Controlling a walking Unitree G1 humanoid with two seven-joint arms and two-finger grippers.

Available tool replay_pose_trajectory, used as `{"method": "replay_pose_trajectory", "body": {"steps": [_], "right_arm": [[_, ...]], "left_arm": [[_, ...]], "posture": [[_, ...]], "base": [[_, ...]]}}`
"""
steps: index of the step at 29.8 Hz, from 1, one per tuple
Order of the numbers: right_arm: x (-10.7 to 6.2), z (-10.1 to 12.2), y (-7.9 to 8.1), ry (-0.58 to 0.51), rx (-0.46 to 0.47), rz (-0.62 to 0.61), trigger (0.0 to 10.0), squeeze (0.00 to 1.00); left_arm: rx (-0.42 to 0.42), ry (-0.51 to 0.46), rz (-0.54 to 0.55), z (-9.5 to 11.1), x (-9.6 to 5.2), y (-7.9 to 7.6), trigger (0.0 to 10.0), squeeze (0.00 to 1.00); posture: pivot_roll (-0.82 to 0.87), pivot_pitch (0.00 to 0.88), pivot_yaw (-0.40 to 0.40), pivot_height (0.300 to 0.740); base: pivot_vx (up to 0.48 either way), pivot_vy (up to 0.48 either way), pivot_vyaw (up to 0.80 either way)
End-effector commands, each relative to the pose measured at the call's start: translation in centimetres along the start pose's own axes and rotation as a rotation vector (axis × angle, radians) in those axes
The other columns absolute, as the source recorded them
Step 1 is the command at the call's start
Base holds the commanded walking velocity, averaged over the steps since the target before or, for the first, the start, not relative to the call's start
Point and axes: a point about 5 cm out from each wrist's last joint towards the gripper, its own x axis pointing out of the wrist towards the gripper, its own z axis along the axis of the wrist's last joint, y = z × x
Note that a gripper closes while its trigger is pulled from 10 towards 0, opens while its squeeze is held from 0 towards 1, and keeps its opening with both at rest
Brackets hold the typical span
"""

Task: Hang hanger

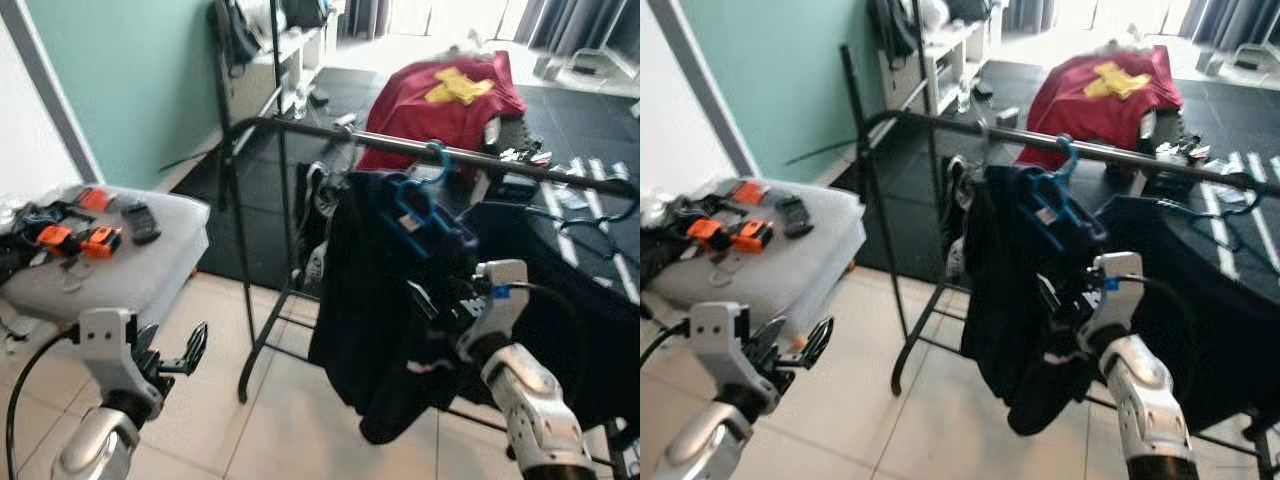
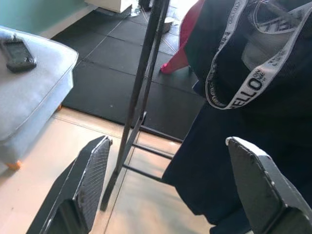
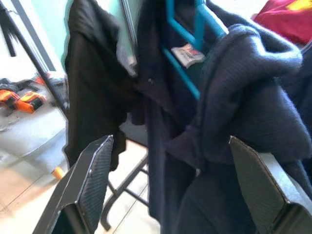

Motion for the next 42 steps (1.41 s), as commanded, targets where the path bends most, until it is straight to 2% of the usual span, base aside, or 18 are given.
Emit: {"method": "replay_pose_trajectory", "body": {"steps": [1,12,21,25,26,29,30,32,33,34,36,38,40,42], "right_arm": [[-0.4,-0.4,-0.4,0.02,-0.006,-0.015,10.0,0.0],[-0.3,-0.3,-0.4,0.019,-0.011,0.005,10.0,0.0],[-0.4,-0.2,-0.4,0.018,-0.018,0.02,10.0,0.0],[-0.2,0.7,-0.7,-0.005,-0.056,0.026,10.0,0.0],[0.0,1.8,-1.2,-0.036,-0.071,0.013,10.0,0.0],[0.2,2.6,-1.4,-0.059,-0.074,0.008,10.0,0.0],[0.3,3.5,-1.5,-0.082,-0.075,0.021,10.0,0.0],[0.3,3.5,-1.5,-0.082,-0.075,0.021,10.0,0.0],[0.4,4.4,-1.3,-0.1,-0.069,0.053,10.0,0.0],[0.4,4.4,-1.3,-0.1,-0.069,0.053,10.0,0.0],[0.4,5.8,-0.6,-0.107,-0.049,0.161,10.0,0.0],[0.4,5.8,-0.6,-0.107,-0.049,0.161,10.0,0.0],[0.0,6.9,0.2,-0.098,-0.044,0.295,10.0,0.0],[-0.2,7.7,0.3,-0.107,-0.052,0.332,10.0,0.0]], "left_arm": [[-0.003,0.01,-0.009,-0.1,-0.1,0.0,10.0,0.0],[-0.006,0.006,-0.017,-0.1,-0.1,-0.1,10.0,0.0],[-0.026,-0.007,-0.023,0.0,-0.1,-0.2,10.0,0.0],[-0.046,-0.026,-0.03,0.2,-0.1,-0.2,10.0,0.0],[-0.05,-0.028,-0.032,0.3,-0.2,-0.2,10.0,0.0],[-0.051,-0.028,-0.033,0.3,-0.2,-0.2,10.0,0.0],[-0.053,-0.028,-0.033,0.3,-0.2,-0.2,10.0,0.0],[-0.053,-0.028,-0.033,0.3,-0.2,-0.2,10.0,0.0],[-0.055,-0.029,-0.034,0.3,-0.2,-0.2,10.0,0.0],[-0.055,-0.029,-0.034,0.3,-0.2,-0.2,10.0,0.0],[-0.059,-0.029,-0.036,0.3,-0.1,-0.2,10.0,0.0],[-0.059,-0.029,-0.036,0.3,-0.1,-0.2,10.0,0.0],[-0.062,-0.028,-0.037,0.3,-0.1,-0.2,10.0,0.0],[-0.064,-0.028,-0.037,0.3,-0.1,-0.3,10.0,0.0]], "posture": [[-0.1,0.053,-0.027,0.74],[-0.1,0.054,-0.027,0.74],[-0.1,0.056,-0.03,0.74],[-0.1,0.058,-0.033,0.74],[-0.11,0.06,-0.032,0.74],[-0.11,0.06,-0.032,0.74],[-0.11,0.06,-0.03,0.74],[-0.11,0.06,-0.03,0.74],[-0.11,0.06,-0.031,0.74],[-0.11,0.06,-0.031,0.74],[-0.11,0.061,-0.03,0.74],[-0.11,0.061,-0.03,0.74],[-0.12,0.062,-0.029,0.74],[-0.12,0.062,-0.029,0.74]], "base": [[0.0,-0.461,0.0],[0.0,-0.447,0.0],[0.0,-0.156,0.0],[0.0,0.0,0.0],[0.0,0.0,0.0],[0.0,0.0,0.0],[0.0,0.0,0.0],[0.0,0.0,0.0],[0.0,0.0,0.0],[0.0,0.0,0.0],[0.0,0.0,0.0],[0.0,0.0,0.0],[0.0,0.0,0.0],[0.0,0.0,0.0]]}}
